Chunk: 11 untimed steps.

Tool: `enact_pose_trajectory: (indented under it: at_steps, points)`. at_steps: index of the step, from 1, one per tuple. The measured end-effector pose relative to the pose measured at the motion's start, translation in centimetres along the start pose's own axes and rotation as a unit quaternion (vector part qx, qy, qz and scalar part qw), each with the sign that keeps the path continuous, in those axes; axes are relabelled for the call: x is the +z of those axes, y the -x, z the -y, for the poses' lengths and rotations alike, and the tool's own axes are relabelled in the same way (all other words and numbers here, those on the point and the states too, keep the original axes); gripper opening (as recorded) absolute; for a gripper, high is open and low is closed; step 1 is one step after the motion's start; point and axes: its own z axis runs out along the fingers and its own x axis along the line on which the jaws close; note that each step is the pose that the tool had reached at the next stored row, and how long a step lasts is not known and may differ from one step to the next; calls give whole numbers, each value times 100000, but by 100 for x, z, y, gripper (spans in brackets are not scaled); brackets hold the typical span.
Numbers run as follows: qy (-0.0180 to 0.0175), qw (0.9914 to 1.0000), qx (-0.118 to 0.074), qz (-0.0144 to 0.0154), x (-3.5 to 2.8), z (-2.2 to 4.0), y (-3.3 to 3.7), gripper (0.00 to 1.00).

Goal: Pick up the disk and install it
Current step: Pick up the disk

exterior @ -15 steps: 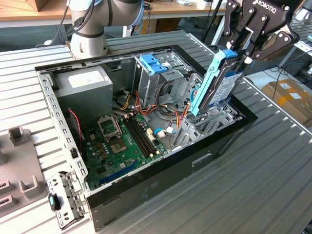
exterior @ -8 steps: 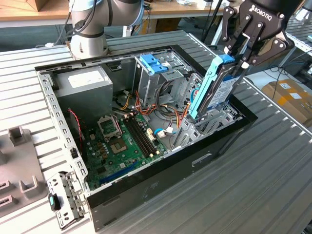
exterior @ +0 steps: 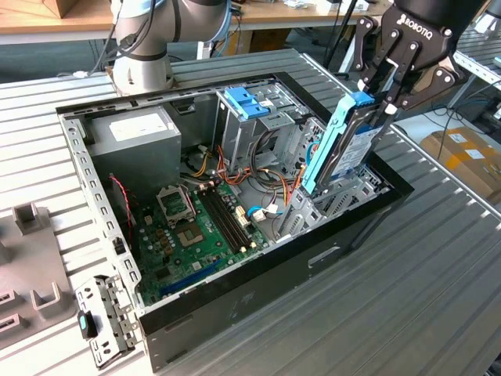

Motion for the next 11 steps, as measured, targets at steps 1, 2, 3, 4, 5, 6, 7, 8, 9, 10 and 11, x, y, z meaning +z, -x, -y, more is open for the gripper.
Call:
enact_pose_trajectory:
  at_steps: [1, 2, 3, 4, 5, 6, 7, 8, 9, 10, 11]
  points:
    - [0, 100000, -7, -3, 2, 6, 0, 35]
    - [-1, 100000, -6, 8, 4, 9, 0, 35]
    - [1, 100000, 6, 17, 14, 9, 1, 35]
    - [0, 100000, 6, 11, 24, 9, 1, 35]
    - [1, 100000, -2, 8, 37, 10, 1, 35]
    - [2, 100000, -2, 11, 42, 10, 1, 35]
    - [1, 100000, -3, 9, 42, 10, 1, 35]
    - [2, 100000, -3, 8, 42, 10, 1, 35]
    - [2, 100000, -1, 1, 42, 10, 1, 35]
    - [1, 100000, 0, 4, 42, 10, 1, 35]
    - [1, 100000, -1, 8, 43, 10, 1, 35]
